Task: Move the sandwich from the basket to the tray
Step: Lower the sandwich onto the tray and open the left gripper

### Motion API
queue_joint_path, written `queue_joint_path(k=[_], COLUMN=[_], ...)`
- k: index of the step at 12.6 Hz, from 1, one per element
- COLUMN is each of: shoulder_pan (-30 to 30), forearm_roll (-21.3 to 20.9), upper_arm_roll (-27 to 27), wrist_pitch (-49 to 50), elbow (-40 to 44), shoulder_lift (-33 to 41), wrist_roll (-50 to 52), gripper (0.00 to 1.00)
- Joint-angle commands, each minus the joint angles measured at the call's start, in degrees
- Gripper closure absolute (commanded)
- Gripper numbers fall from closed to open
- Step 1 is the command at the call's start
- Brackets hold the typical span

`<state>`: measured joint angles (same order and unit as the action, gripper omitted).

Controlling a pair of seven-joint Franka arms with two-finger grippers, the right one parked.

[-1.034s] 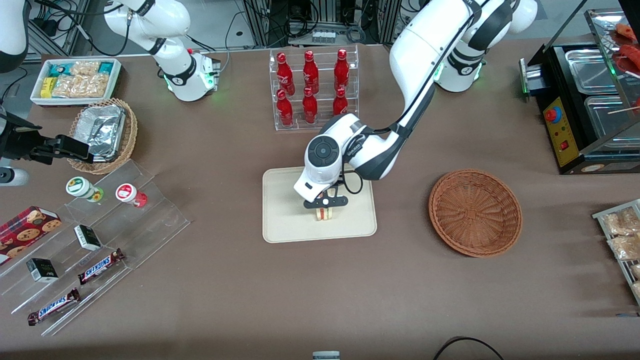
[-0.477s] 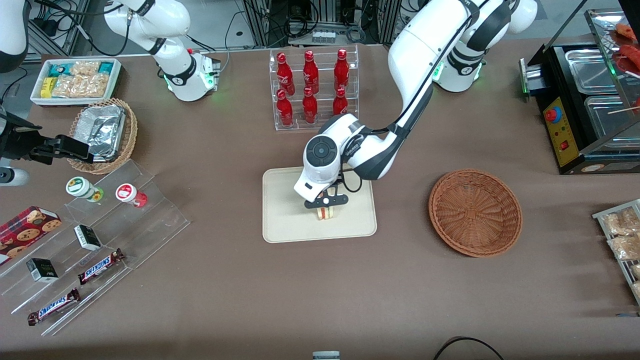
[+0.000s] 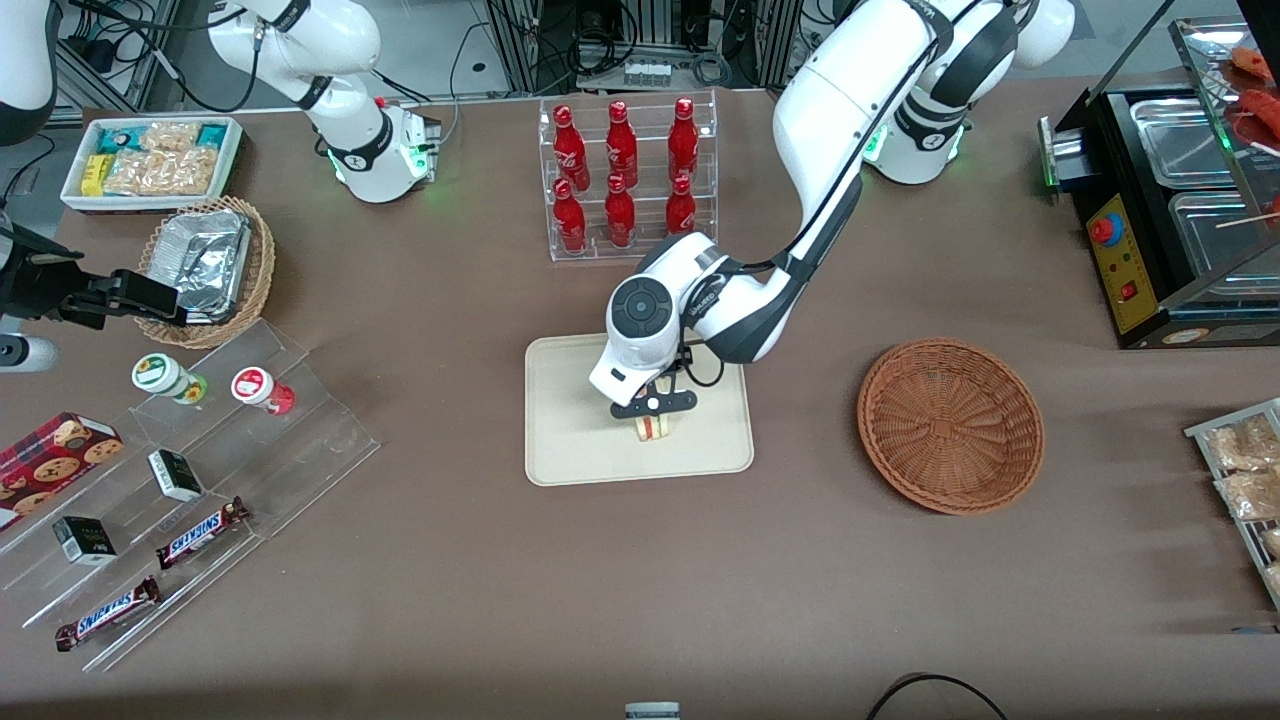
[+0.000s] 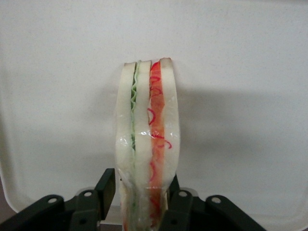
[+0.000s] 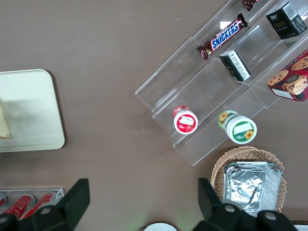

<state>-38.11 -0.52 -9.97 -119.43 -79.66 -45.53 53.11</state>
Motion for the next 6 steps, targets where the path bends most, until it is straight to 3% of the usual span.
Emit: queue_joint_path(k=[1,6], shoulder_pan=[-0.7,-0.2], forearm_roll=[-0.7,-0.4], upper_arm_roll=[0.7,0.7], wrist_pitch=[0.8,7.6], elbow=[1.9,6.6], shoulder_lift=[-0.1,3.2], wrist_roll=[1.2,1.2], gripper=[0.0,0.0])
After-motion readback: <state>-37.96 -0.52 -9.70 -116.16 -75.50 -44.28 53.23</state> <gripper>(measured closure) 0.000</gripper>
